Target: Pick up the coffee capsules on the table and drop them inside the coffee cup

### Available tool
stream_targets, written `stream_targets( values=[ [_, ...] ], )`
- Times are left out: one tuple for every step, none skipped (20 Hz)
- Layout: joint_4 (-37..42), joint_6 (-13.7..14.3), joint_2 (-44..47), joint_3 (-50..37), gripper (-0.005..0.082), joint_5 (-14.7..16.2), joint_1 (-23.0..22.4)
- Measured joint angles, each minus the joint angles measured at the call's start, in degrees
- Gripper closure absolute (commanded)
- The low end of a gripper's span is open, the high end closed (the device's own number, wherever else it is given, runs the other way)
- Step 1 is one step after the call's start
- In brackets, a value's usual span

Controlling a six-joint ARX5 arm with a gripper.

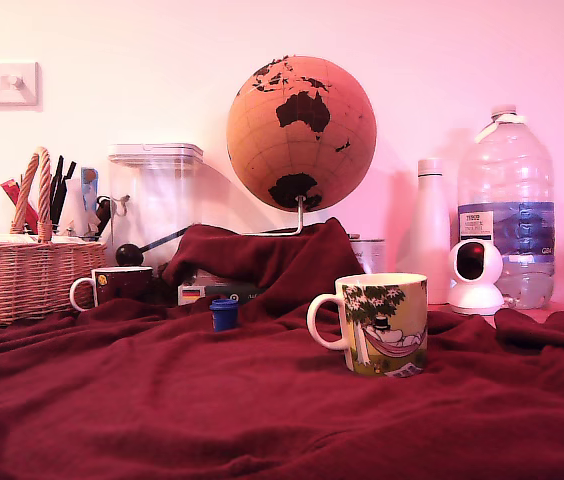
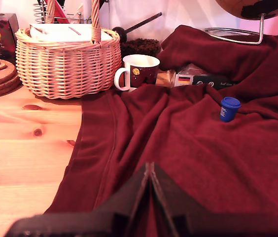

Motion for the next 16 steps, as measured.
stream_targets(
  values=[
    [-0.04, 1.95, 0.00, 0.00, 0.0780, -0.96, 0.00],
    [-0.04, 2.45, 0.00, 0.00, 0.0780, -1.16, 0.00],
    [-0.04, 2.73, 0.00, 0.00, 0.0780, -1.18, 0.00],
    [0.09, 2.82, 0.00, 0.00, 0.0780, -1.22, 0.00],
    [0.92, 2.82, 0.00, -0.09, 0.0780, -1.22, 0.00],
    [2.67, 2.82, 0.00, -0.09, 0.0780, -1.22, 0.00],
    [4.81, 2.82, 0.00, -0.09, 0.0780, -1.25, 0.00],
    [6.67, 2.82, 0.00, -0.09, 0.0780, -1.25, 0.00],
    [7.52, 2.82, 0.00, -0.09, 0.0780, -1.25, 0.00],
    [7.54, 2.80, 0.00, -0.09, 0.0780, -1.25, 0.00],
    [7.50, 2.82, 0.00, -0.09, 0.0780, -1.25, 0.00],
    [7.50, 2.82, 0.00, -0.09, 0.0780, -1.22, 0.00],
    [7.50, 2.80, 0.00, -0.09, 0.0780, -1.16, 0.00],
    [7.50, 2.82, 0.00, -0.09, 0.0780, -1.07, 0.00],
    [8.17, 2.80, 0.00, -0.11, 0.0780, -0.37, 0.00],
    [9.84, 2.80, 0.00, -0.13, 0.0780, 0.70, 0.00]
  ],
)
